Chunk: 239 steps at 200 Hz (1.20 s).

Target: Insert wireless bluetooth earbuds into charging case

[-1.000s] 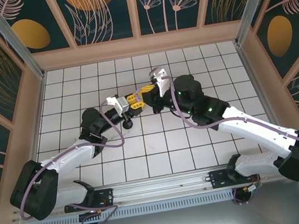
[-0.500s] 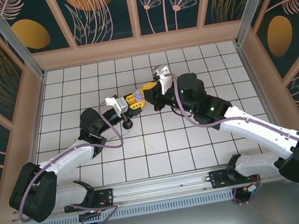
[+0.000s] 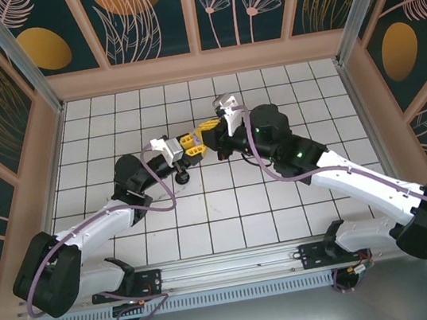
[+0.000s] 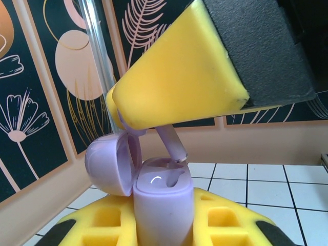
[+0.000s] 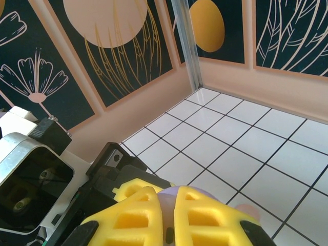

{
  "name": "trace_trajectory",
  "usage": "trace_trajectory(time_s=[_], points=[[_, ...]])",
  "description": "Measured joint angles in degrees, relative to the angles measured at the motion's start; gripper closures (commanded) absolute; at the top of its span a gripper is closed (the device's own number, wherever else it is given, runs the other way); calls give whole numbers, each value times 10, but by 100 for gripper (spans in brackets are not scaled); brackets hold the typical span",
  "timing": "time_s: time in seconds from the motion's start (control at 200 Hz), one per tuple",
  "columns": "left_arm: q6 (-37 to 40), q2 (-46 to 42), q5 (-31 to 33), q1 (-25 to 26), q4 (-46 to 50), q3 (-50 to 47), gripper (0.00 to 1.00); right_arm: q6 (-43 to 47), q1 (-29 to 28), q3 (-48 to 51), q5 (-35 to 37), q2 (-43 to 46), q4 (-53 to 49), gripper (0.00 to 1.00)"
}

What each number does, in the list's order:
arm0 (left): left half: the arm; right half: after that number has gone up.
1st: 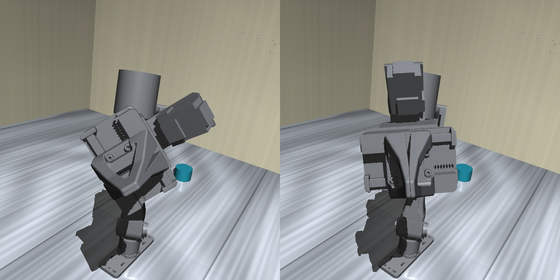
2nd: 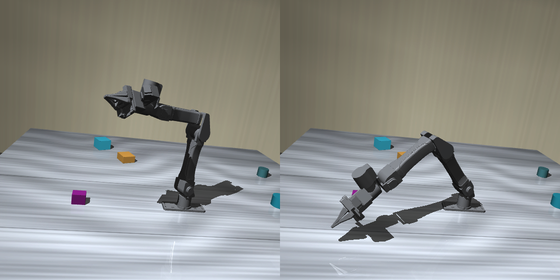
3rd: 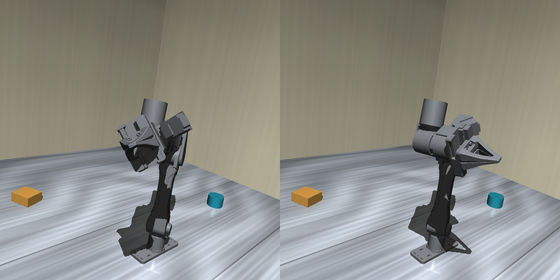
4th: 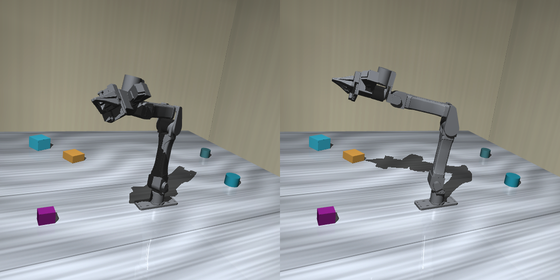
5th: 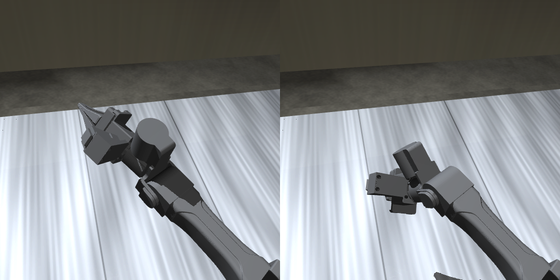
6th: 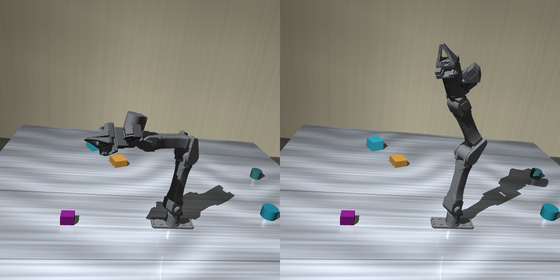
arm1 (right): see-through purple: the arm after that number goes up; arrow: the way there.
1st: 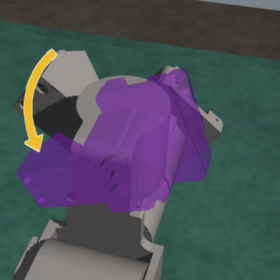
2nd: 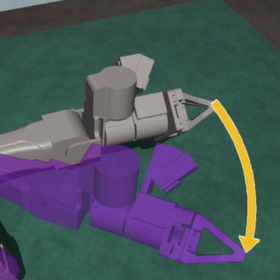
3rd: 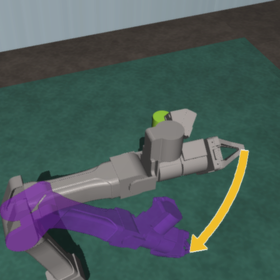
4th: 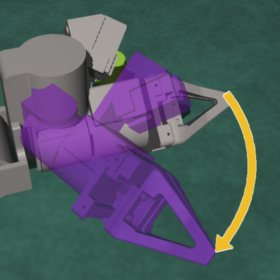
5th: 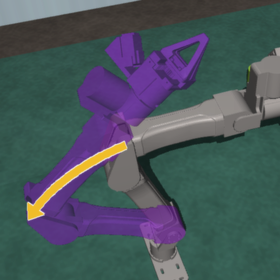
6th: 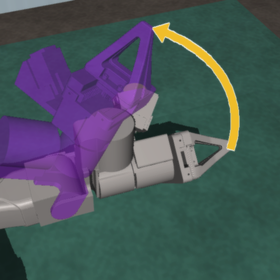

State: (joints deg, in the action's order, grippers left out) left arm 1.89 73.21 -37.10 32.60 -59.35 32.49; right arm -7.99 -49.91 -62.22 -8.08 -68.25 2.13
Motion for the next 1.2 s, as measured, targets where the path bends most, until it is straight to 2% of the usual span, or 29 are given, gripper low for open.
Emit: trace_trajectory(time_s=[1.196], points=[[-24,0,0,4,11,0,100,0,0,34,3,8,39,93]])
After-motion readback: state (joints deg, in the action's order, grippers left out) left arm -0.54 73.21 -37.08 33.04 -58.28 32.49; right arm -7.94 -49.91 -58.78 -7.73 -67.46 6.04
